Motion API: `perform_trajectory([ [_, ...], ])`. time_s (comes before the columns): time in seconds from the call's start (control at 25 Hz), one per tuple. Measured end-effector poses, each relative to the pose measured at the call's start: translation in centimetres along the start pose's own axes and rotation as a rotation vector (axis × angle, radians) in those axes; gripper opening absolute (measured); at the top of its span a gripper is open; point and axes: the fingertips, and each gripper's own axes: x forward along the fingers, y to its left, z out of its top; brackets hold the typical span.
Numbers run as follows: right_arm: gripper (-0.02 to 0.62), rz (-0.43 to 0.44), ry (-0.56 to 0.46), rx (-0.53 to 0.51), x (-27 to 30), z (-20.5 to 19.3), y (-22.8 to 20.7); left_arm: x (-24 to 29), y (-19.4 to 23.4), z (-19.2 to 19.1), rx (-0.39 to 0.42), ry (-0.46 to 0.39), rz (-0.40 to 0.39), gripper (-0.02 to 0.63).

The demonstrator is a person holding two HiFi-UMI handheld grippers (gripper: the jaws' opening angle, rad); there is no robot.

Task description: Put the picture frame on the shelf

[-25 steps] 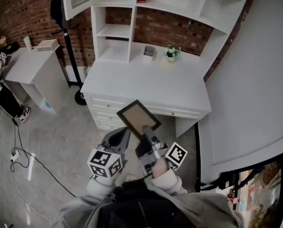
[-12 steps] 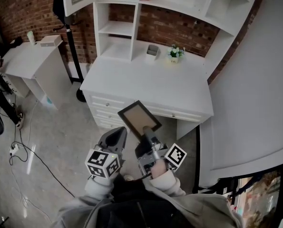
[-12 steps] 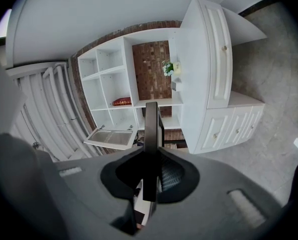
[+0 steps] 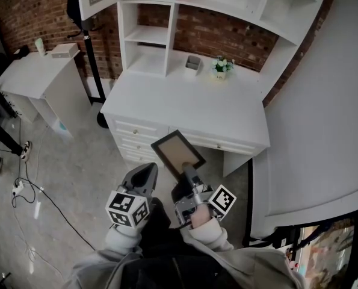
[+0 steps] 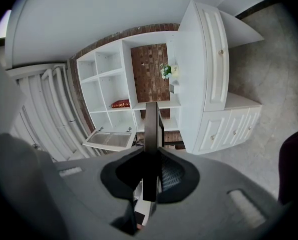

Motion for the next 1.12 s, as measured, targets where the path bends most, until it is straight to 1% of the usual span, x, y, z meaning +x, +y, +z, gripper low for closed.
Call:
perform_trajectory([
  [0.2, 0.043, 0.011, 0.000, -0.021, -0.3, 0.1, 0.3, 0.1, 0.4, 0.1, -0.002, 0.000, 0.003, 0.005],
  [0.44, 0.043, 0.000, -0.023, -0.008, -0.4, 1.2, -0.8, 0.9, 0.3, -1.0, 0.001, 0.011, -0.004, 0.003],
  [0.6, 0.043, 0.005, -0.029, -0.010, 0.4, 1.1, -1.2, 1.1, 1.3, -1.0, -0.001, 0.004, -0.006, 0.005],
  [0.76, 0.043, 0.009, -0.017, 0.004, 1.5, 2.1, -1.0, 2.6, 2.0, -0.3, -0.003, 0.002, -0.001, 0.004],
  [0.88, 0.043, 0.009, -0.022, -0.009, 2.5, 2.6, -0.7, 3.5, 2.6, 0.1, -0.007, 0.003, -0.005, 0.005],
  [1.12, 0.043, -0.009, -0.013, -0.017, 4.8, 3.3, -1.1, 5.2, 4.0, 0.6, -0.017, 0.001, -0.008, 0.005],
])
